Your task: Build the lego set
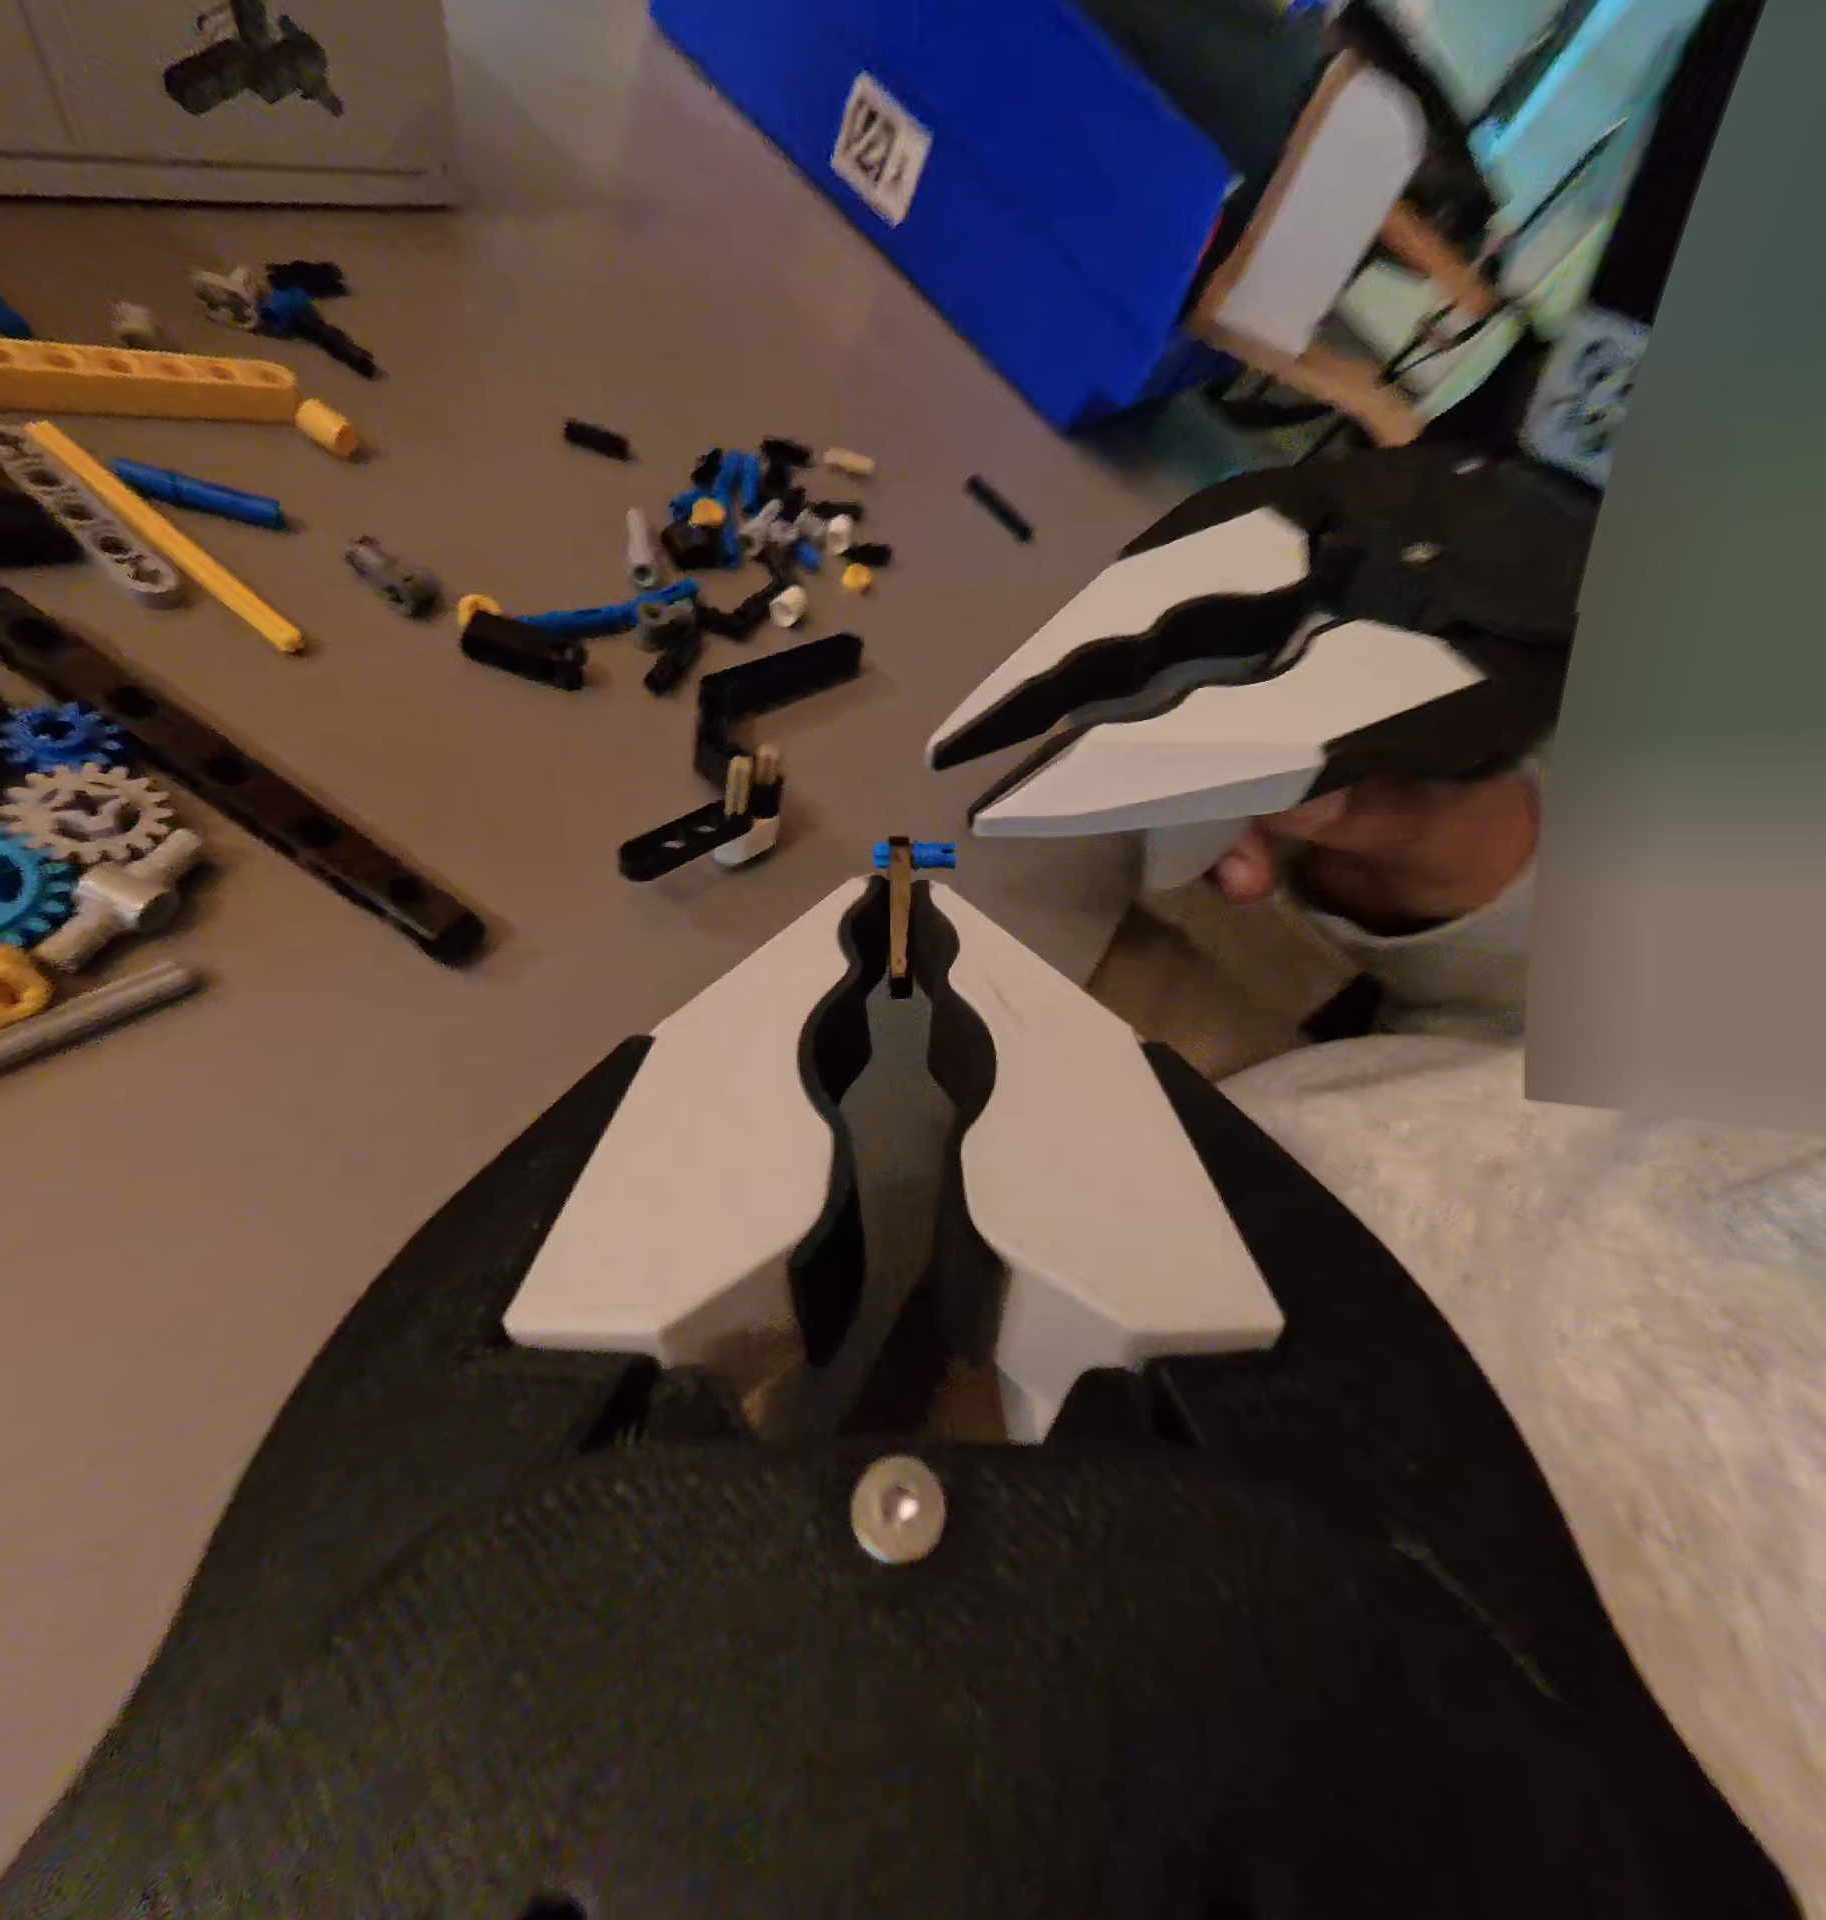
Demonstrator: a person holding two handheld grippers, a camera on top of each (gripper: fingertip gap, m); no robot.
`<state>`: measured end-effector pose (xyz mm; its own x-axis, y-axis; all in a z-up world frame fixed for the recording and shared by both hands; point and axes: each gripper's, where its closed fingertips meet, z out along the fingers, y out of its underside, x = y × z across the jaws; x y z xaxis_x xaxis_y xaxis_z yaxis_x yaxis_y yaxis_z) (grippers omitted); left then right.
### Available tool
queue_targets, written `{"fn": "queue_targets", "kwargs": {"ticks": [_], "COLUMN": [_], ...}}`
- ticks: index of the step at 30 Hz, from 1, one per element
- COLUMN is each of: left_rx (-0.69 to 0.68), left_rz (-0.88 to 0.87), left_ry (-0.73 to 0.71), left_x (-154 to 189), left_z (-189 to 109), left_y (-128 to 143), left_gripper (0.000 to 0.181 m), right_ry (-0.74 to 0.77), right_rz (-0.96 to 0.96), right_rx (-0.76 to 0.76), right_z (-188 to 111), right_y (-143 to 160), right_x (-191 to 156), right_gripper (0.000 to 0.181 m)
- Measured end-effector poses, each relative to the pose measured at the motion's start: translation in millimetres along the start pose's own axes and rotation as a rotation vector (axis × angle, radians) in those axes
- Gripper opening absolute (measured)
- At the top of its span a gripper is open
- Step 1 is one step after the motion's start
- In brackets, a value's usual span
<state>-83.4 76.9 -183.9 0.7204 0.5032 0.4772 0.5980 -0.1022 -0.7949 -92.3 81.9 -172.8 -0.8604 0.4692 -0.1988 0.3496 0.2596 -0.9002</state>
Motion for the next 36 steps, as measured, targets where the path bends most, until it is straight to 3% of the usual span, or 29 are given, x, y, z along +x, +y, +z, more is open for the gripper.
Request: {"fn": "queue_targets", "kwargs": {"ticks": [1,5,13,19,36], "left_rx": [0.025,0.121,0.167,0.200,0.157], "left_rz": [-0.020,-0.062,0.051,0.183,0.314], "left_ry": [0.059,0.223,0.314,0.337,0.306], "left_x": [6,22,45,61,64], "left_z": [-2,-15,-25,-31,-29], "left_y": [-4,-20,-28,-30,-20], "left_gripper": [0.001,0.001,0.001,0.001,0.001], "right_ry": [-0.032,-0.243,-0.390,-0.432,-0.452], "right_rz": [0.000,0.062,0.107,0.025,-0.001], "right_rx": [0.006,0.073,0.200,0.236,0.186], "right_z": [-2,-10,-26,-33,-31], "right_y": [-1,-13,-34,-40,-32], "right_x": [-2,-24,-39,-52,-56], "right_gripper": [0.012,0.021,0.024,0.012,0.010]}}
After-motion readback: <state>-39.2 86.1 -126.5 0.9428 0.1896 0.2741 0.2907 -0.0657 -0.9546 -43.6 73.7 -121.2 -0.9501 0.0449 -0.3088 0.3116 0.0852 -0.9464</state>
